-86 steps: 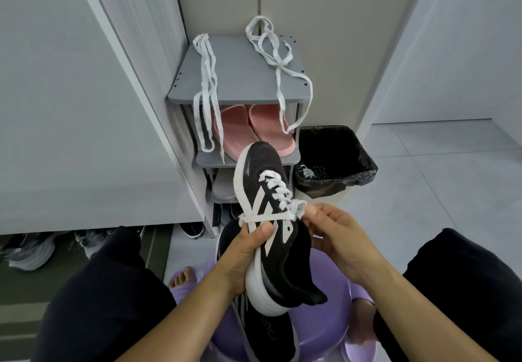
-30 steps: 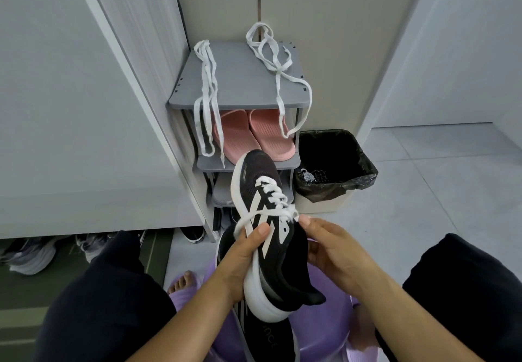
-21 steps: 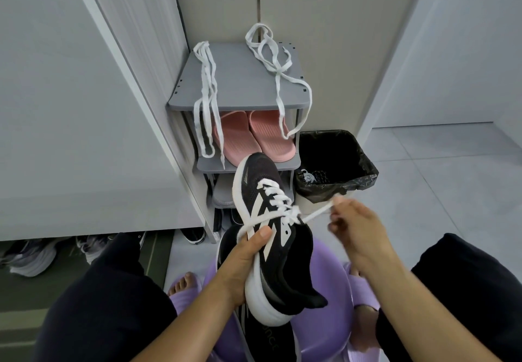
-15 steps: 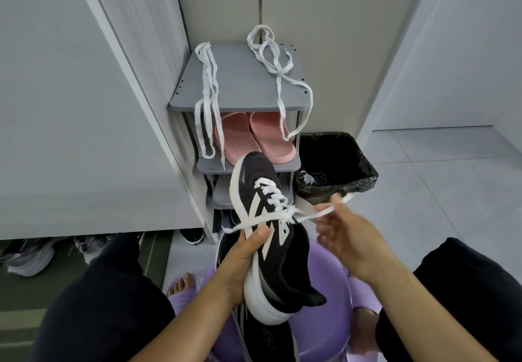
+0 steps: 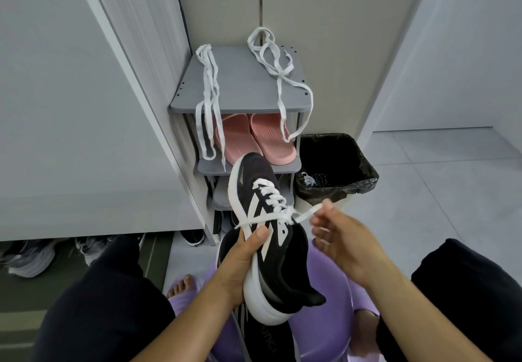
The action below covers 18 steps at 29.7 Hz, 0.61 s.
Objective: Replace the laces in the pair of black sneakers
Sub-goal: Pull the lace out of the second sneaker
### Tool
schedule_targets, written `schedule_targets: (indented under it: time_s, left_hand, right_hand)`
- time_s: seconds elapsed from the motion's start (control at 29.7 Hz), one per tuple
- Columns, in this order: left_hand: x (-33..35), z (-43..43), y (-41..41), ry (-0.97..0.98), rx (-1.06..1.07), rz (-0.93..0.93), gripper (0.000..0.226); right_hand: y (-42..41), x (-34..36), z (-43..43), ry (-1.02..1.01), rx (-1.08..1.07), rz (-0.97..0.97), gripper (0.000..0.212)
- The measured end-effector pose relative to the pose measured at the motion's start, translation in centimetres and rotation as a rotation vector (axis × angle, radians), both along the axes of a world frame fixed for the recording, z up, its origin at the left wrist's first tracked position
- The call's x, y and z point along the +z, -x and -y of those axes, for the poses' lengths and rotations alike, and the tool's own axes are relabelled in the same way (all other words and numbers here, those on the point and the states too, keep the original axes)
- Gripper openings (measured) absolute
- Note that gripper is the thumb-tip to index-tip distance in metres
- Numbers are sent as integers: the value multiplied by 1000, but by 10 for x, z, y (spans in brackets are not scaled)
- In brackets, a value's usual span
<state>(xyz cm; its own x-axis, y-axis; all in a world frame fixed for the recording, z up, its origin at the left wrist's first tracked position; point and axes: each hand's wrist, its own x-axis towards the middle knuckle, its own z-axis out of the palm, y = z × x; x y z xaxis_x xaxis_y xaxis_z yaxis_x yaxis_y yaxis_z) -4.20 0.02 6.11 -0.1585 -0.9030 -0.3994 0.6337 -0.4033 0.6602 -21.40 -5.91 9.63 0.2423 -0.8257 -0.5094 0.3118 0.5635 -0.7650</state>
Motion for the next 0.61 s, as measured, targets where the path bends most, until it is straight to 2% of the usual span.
schedule_targets:
  time_s: [0.07,0.13,0.2,0.27,0.37,0.51,0.61]
  left_hand:
    - [1,0,2,27,-1,25,97]
    - [0,-1,4,40,-6,34,94]
    - [0,-2,4,22,0,42,99]
    - [-2,-3,1,-3,10,24,106]
    - [-2,-3,-4,-6,6,12,113]
    - [-2,-3,-5,-6,-7,28,116]
    - [-1,-4,-3,3,-20,25,117]
  right_hand:
    - [-14,-4,-14,16,151,34,23]
    - [-20,-7,-19,50,129,30,16]
    - [-14,-5,-9,78,-37,-81,12]
    - [1,-4,6,81,-271,-166,19]
    - [15,-5,17,65,-429,-144,20]
    - [10,-7,12,18,-414,-66,20]
    - [4,-5,8,21,-235,-45,16]
